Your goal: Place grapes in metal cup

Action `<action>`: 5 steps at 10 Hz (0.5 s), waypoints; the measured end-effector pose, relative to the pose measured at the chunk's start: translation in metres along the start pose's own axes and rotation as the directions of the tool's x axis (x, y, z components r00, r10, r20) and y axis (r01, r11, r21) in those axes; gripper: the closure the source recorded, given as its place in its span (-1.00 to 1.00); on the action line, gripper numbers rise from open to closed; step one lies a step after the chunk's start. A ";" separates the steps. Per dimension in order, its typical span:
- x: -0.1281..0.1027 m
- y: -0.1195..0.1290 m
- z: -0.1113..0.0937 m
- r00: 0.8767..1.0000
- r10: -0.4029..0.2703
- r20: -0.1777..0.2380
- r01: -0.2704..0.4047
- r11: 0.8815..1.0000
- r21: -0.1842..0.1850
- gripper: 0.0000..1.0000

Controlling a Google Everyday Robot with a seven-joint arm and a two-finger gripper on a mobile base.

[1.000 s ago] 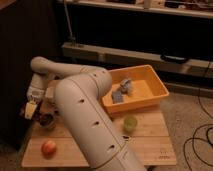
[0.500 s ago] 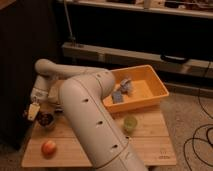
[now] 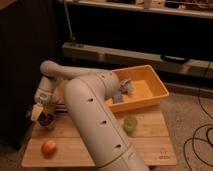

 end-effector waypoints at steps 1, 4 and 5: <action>0.001 0.001 0.000 1.000 -0.003 0.005 0.003 1.000 -0.006 1.00; 0.003 0.002 -0.001 1.000 -0.011 0.019 0.011 1.000 -0.022 0.87; 0.003 0.002 -0.001 1.000 -0.016 0.026 0.017 0.999 -0.031 0.61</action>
